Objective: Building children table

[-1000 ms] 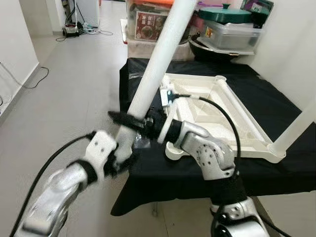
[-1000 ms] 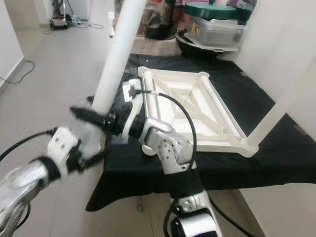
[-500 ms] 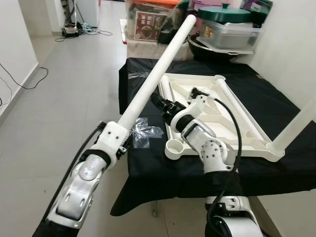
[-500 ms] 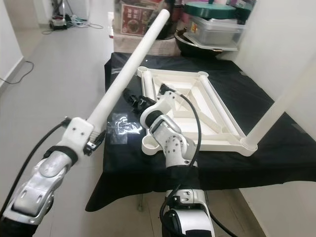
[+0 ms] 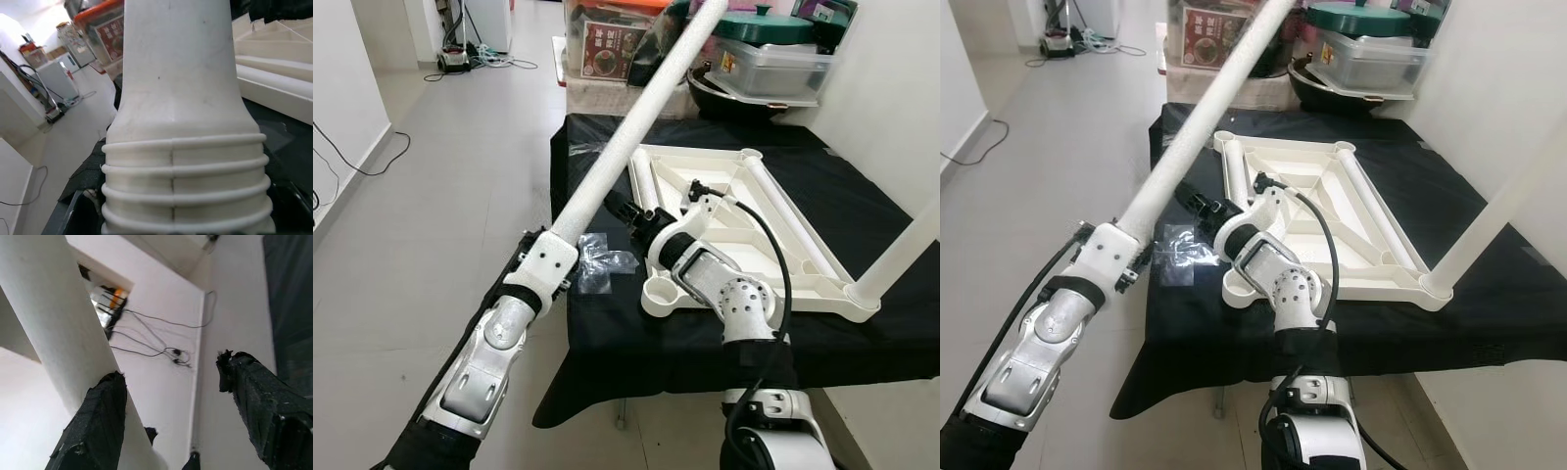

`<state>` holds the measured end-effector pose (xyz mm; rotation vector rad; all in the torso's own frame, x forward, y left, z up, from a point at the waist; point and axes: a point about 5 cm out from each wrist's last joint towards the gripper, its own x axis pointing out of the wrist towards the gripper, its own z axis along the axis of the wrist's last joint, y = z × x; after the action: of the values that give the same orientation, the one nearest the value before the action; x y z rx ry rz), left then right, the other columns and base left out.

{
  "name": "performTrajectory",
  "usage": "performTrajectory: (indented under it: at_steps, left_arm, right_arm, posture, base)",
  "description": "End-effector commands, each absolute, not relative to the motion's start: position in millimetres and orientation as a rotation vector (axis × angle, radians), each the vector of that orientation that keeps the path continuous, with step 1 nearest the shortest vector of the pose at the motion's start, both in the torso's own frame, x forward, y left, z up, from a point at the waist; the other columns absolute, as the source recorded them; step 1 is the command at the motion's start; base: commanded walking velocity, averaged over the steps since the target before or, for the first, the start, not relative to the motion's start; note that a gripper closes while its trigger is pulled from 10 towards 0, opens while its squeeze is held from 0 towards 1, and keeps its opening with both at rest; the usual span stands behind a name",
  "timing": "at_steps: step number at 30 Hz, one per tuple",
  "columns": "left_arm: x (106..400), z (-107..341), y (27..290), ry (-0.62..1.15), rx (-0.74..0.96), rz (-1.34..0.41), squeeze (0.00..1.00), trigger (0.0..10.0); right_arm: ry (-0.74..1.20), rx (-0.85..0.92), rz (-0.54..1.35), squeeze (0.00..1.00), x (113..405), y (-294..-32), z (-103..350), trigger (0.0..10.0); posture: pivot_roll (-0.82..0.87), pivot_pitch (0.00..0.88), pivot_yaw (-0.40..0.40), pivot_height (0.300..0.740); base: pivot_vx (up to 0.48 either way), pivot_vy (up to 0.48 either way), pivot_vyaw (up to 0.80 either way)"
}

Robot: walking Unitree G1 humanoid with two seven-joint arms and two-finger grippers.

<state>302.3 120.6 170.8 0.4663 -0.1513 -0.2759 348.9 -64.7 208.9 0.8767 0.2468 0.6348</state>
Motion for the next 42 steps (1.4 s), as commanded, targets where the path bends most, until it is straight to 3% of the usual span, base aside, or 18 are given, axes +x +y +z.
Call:
performTrajectory:
  at_steps: [1,9,19,33,42]
  left_arm:
    - [297.3,151.4,108.2,-0.085,0.502,-0.359,0.0,10.0]
    - [297.7,150.7,115.2,-0.083,0.505,-0.339,0.0,10.0]
    - [294.9,148.0,107.9,-0.091,0.502,-0.362,0.0,10.0]
    - [285.9,143.8,94.6,-0.108,0.535,-0.413,0.0,10.0]
    - [283.3,138.3,96.6,-0.09,0.542,-0.413,0.0,10.0]
  right_arm:
    - [0.208,0.977,0.871,0.0,332.1,-31.4,227.8,10.0]
    - [0.178,0.982,0.936,0.0,327.3,-39.9,229.9,10.0]
    - [0.211,0.961,0.947,0.0,325.0,-24.5,224.9,10.0]
    - [0.259,0.94,0.786,0.0,354.4,-15.4,217.3,10.0]
    - [0.208,0.993,0.757,0.0,365.9,-25.2,234.9,10.0]
  posture:
    - [0.12,0.0,-0.128,0.74]
    - [0.11,0.0,-0.128,0.74]
    - [0.12,0.0,-0.133,0.74]
    - [0.15,0.0,-0.147,0.74]
    - [0.14,0.0,-0.145,0.74]
  base:
    - [0.0,0.0,0.0]
    - [0.0,0.0,0.0]
    - [0.0,0.0,0.0]
    - [0.0,0.0,0.0]
    - [0.0,0.0,0.0]
